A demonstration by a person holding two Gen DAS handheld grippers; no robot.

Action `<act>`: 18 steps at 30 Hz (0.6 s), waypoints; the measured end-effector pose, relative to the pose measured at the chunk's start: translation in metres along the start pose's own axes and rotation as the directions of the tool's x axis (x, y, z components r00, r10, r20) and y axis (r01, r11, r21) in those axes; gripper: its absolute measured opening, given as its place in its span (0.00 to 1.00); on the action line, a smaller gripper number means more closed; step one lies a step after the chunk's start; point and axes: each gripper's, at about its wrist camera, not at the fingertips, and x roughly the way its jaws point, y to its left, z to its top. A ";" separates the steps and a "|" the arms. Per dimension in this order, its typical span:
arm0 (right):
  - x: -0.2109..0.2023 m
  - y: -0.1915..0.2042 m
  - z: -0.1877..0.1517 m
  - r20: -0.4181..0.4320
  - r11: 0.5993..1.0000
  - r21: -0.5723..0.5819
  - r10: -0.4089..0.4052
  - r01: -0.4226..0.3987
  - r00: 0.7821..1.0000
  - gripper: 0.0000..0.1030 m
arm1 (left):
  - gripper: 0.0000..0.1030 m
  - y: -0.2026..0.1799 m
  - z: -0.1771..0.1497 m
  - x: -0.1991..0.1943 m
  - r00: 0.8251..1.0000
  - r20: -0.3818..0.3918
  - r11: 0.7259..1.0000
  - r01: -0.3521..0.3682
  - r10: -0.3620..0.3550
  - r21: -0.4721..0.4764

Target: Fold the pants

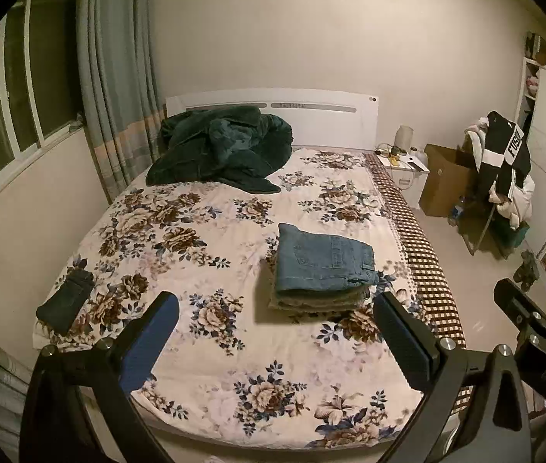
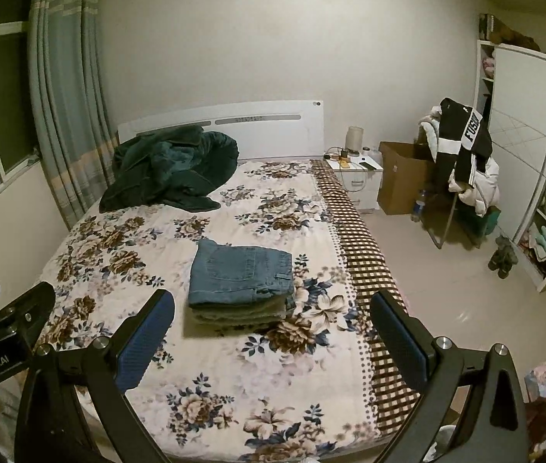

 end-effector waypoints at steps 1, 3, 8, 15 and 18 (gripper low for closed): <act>0.001 -0.001 0.004 -0.001 1.000 -0.004 0.003 -0.003 1.000 1.00 | 1.00 0.001 0.000 -0.001 1.000 0.001 1.000 0.000 0.000 -0.001; 0.000 0.001 0.006 -0.003 1.000 -0.007 0.007 -0.007 1.000 1.00 | 1.00 0.001 0.001 -0.002 1.000 0.005 1.000 -0.001 0.001 -0.002; 0.002 0.001 0.009 -0.004 1.000 -0.008 0.008 -0.008 1.000 1.00 | 1.00 0.002 0.004 -0.001 1.000 0.007 1.000 -0.007 0.007 -0.004; 0.006 0.002 0.010 -0.009 1.000 -0.009 0.013 -0.014 1.000 1.00 | 1.00 0.004 0.005 -0.002 1.000 0.004 1.000 -0.016 0.016 -0.002; 0.007 0.004 0.010 -0.010 1.000 -0.011 0.017 -0.017 1.000 1.00 | 1.00 0.005 0.005 -0.001 1.000 0.000 1.000 -0.015 0.015 -0.003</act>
